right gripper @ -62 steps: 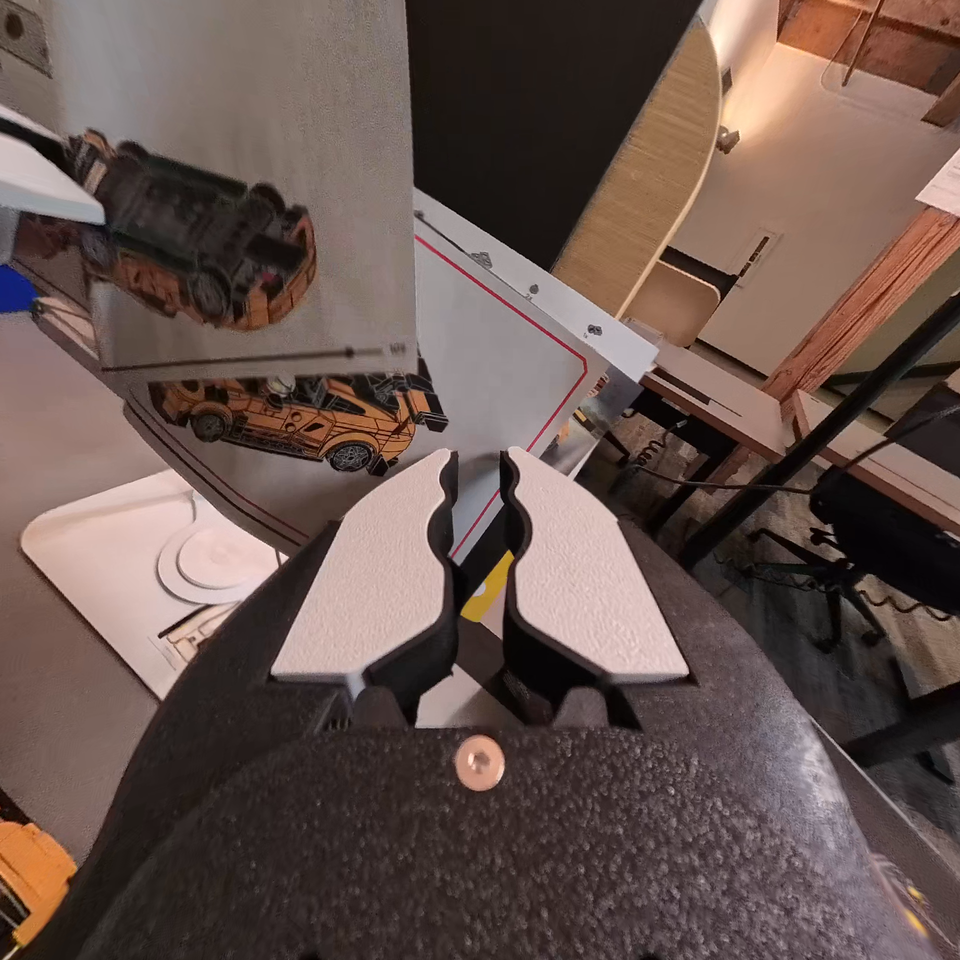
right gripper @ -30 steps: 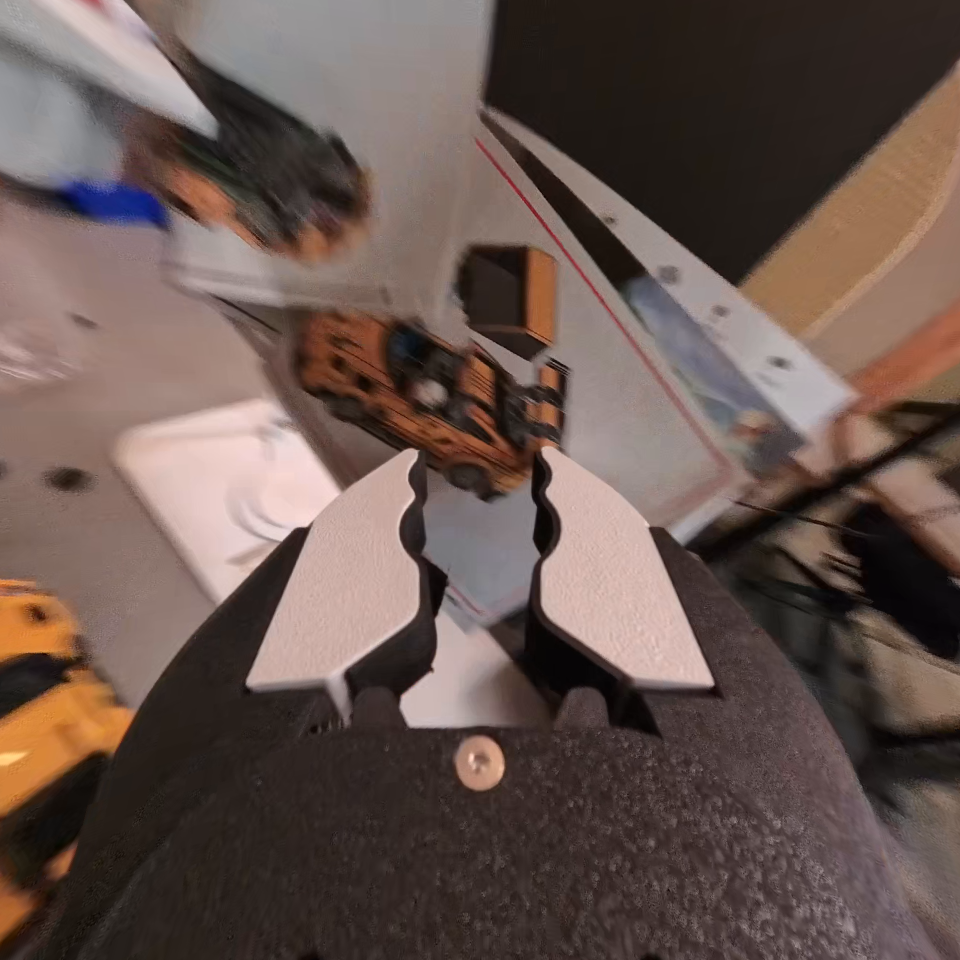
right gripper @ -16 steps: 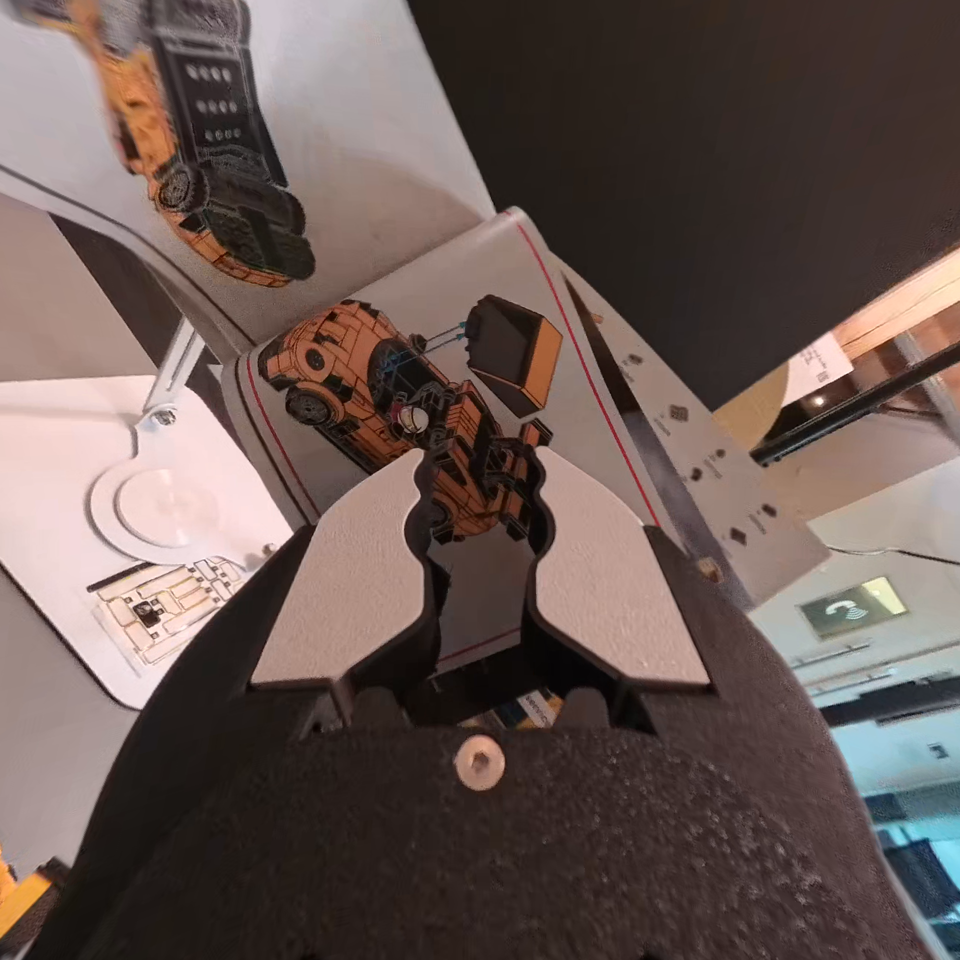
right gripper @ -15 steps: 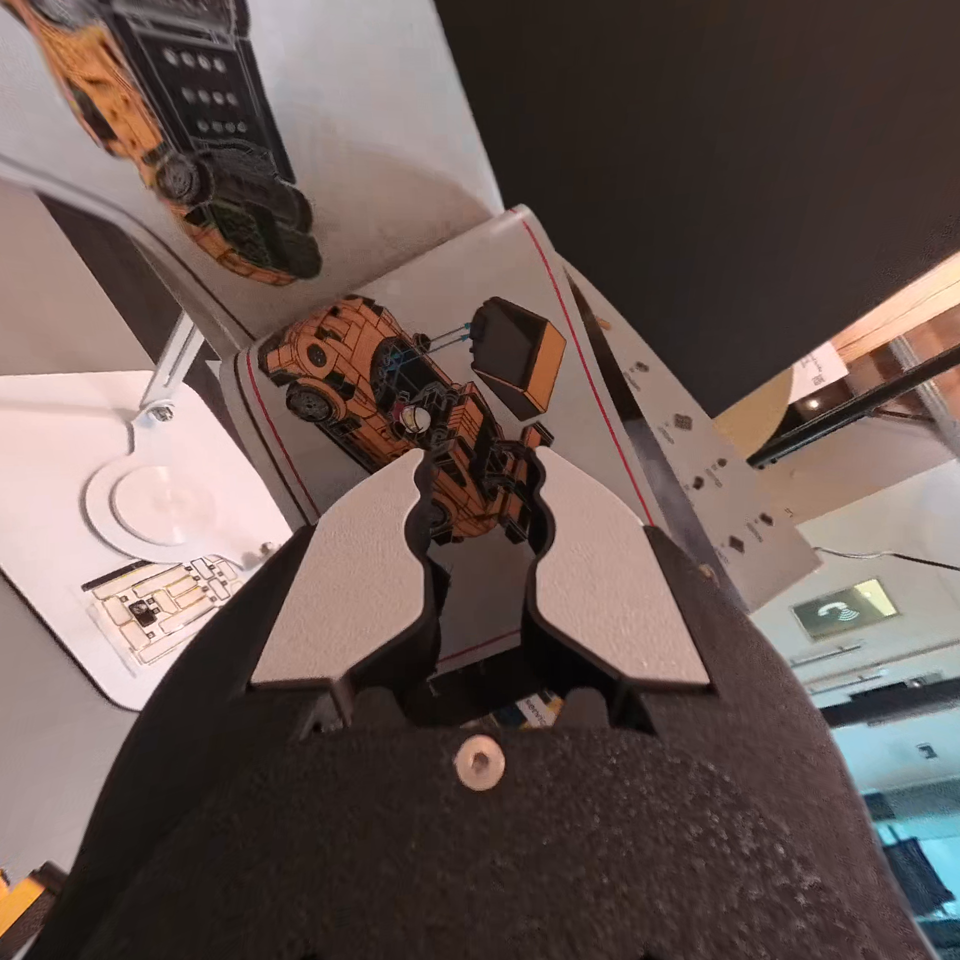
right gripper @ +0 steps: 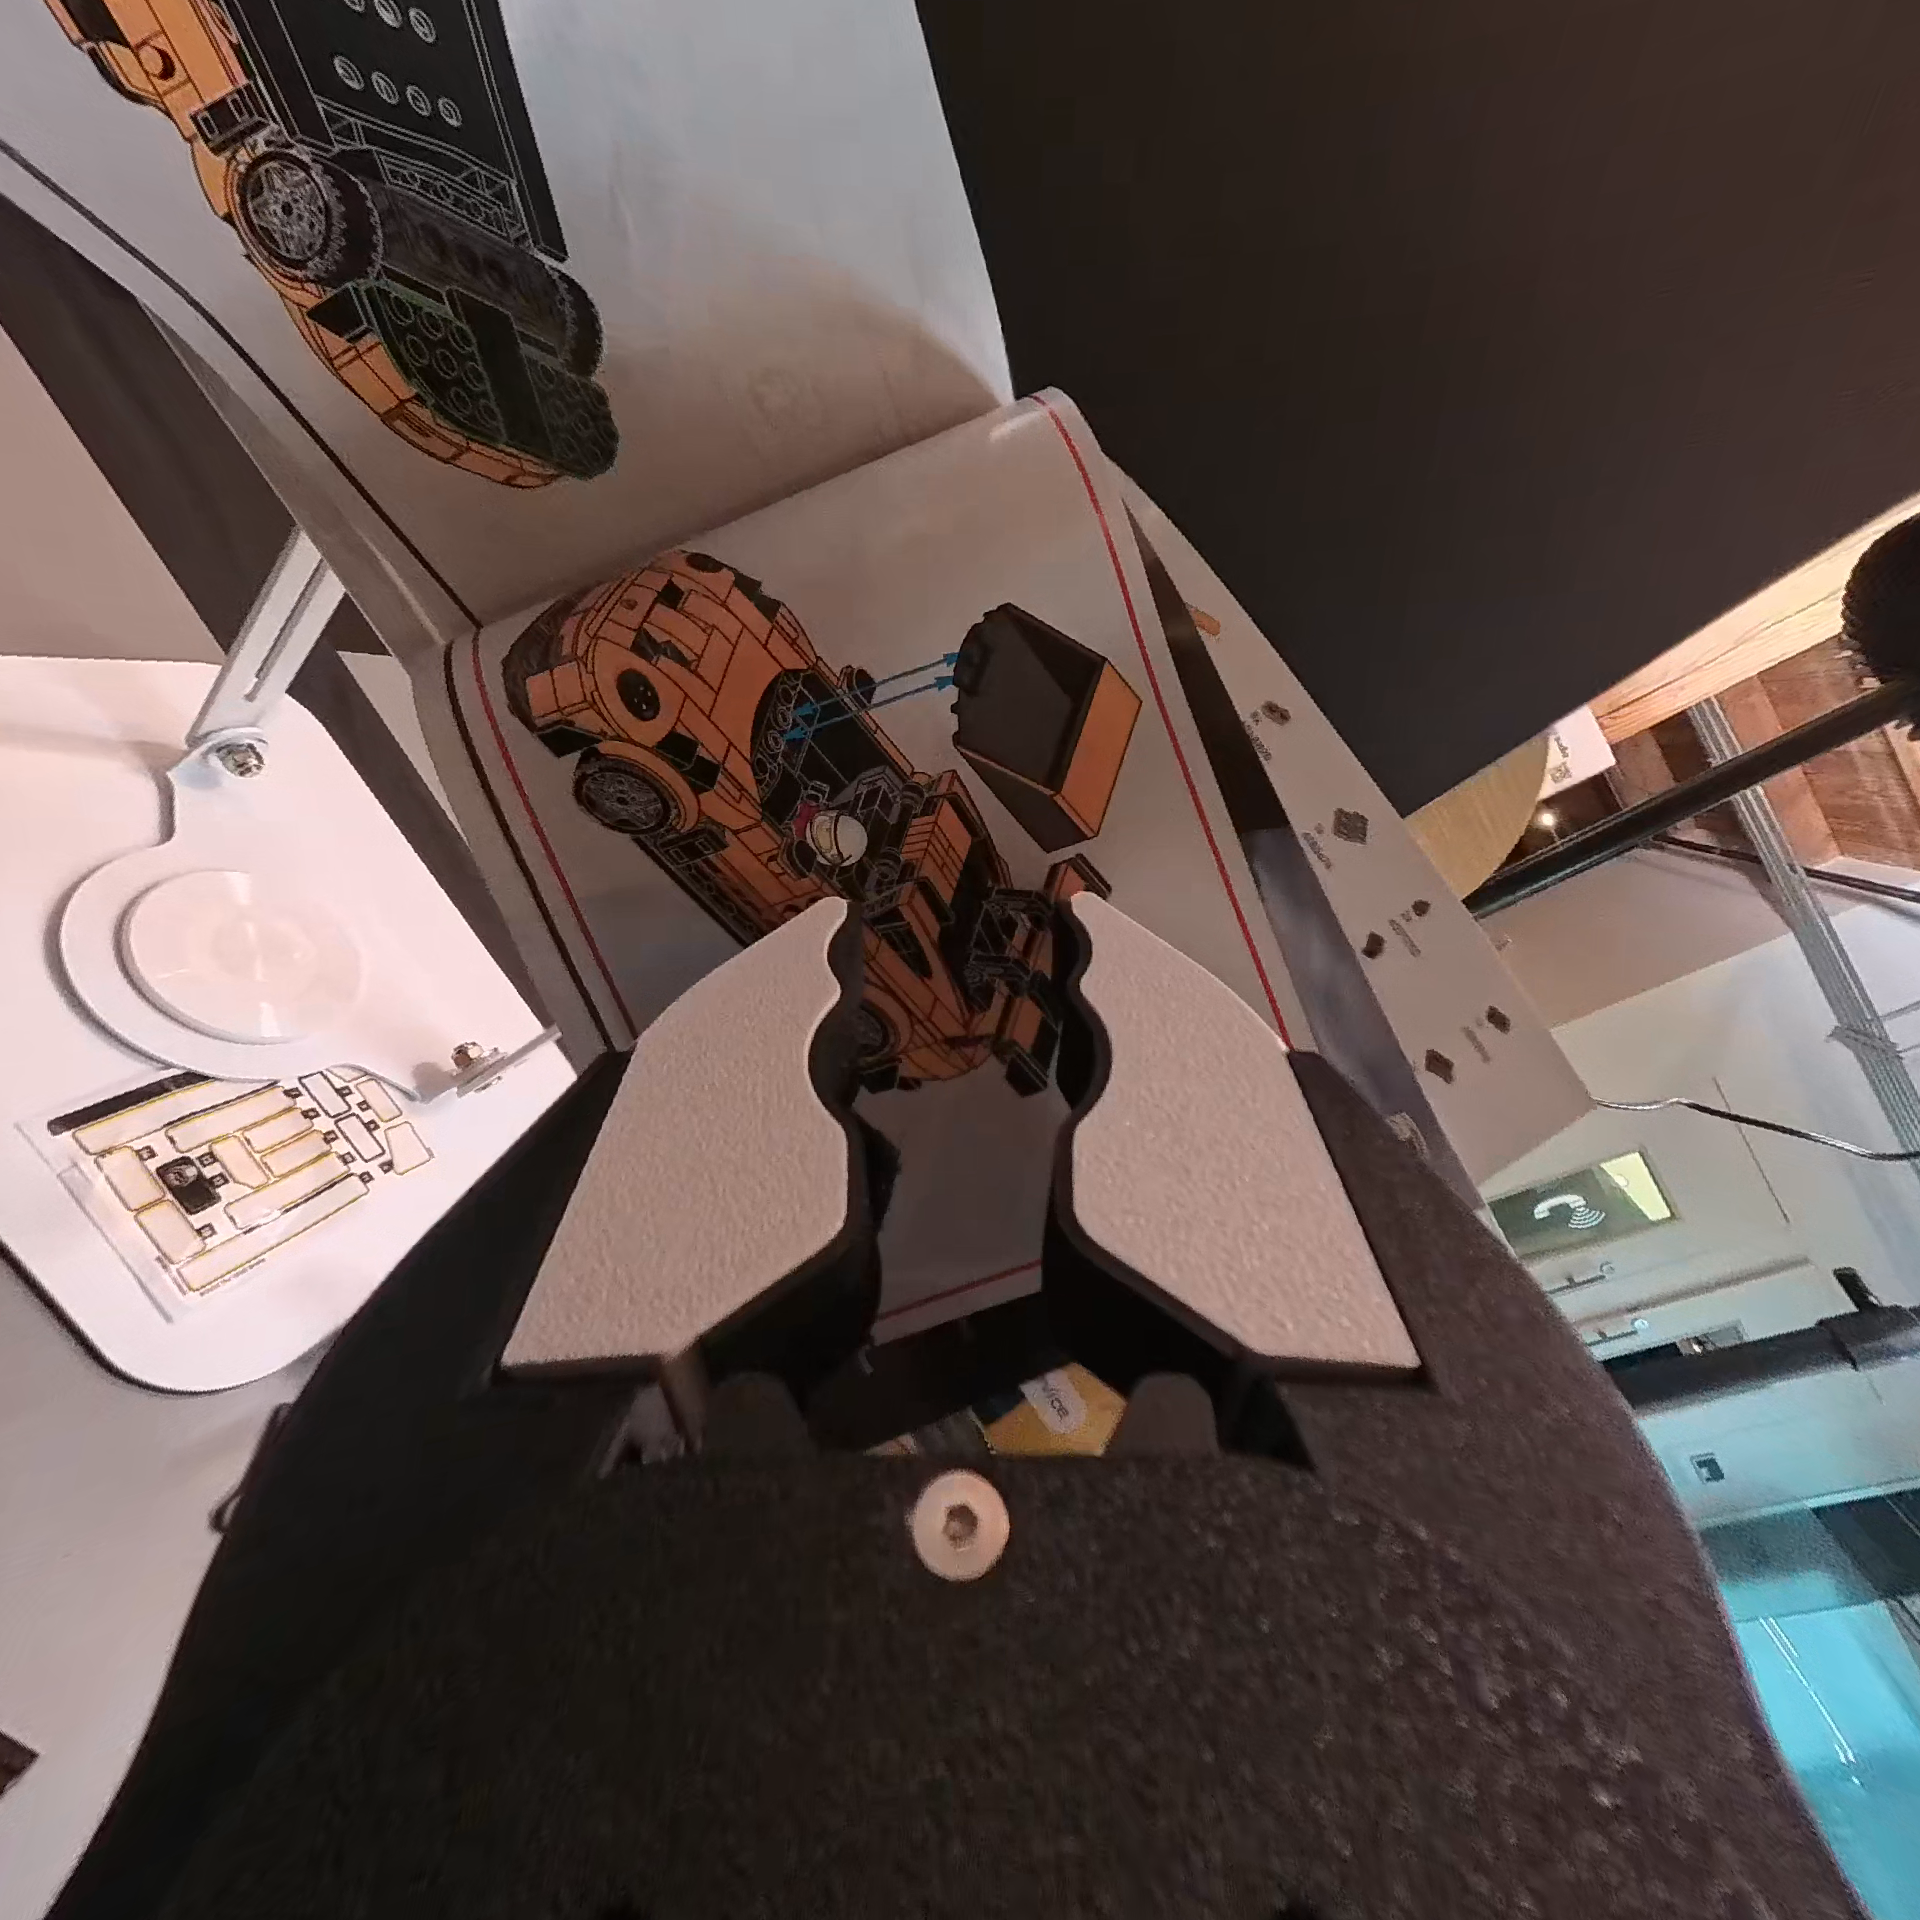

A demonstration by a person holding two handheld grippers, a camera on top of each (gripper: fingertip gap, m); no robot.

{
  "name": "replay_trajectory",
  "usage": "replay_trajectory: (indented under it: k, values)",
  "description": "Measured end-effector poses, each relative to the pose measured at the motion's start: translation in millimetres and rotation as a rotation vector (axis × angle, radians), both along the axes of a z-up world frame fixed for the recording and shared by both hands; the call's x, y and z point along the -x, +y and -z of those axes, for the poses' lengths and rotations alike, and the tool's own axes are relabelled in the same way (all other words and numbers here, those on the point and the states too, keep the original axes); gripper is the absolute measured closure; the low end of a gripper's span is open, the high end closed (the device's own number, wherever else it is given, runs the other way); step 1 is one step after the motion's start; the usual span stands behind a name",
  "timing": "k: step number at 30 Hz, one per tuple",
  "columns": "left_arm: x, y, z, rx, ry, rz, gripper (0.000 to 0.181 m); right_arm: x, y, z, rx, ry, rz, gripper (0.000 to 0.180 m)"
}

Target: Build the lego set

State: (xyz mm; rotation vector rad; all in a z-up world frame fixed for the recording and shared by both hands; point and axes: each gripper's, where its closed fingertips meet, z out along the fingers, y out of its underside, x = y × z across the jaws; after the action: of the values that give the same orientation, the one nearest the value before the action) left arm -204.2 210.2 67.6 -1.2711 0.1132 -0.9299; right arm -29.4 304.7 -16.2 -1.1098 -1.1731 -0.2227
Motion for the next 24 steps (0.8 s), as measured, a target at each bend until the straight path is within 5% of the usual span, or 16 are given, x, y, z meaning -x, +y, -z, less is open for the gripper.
replay_trajectory:
  k: [4, 9, 18, 24]
  values:
    - [-21.9, -52.7, -50.5, -0.185, 0.235, -0.182, 0.155, -3.9, 2.2, -1.3, -0.005, 0.010, 0.001, 0.146]
    - [-93.0, -75.7, -47.8, -0.189, 0.501, -0.183, 0.154, -10.1, 6.8, -4.8, -0.009, 0.021, 0.007, 0.146]
    - [-129.9, 43.8, 81.1, 0.147, 0.900, -0.357, 0.146, -21.5, 23.7, -8.5, 0.009, 0.062, 0.016, 0.146]
    - [-131.4, 92.9, 118.5, 0.226, 0.947, -0.400, 0.149, -31.6, 44.6, -4.8, 0.042, 0.078, 0.042, 0.145]
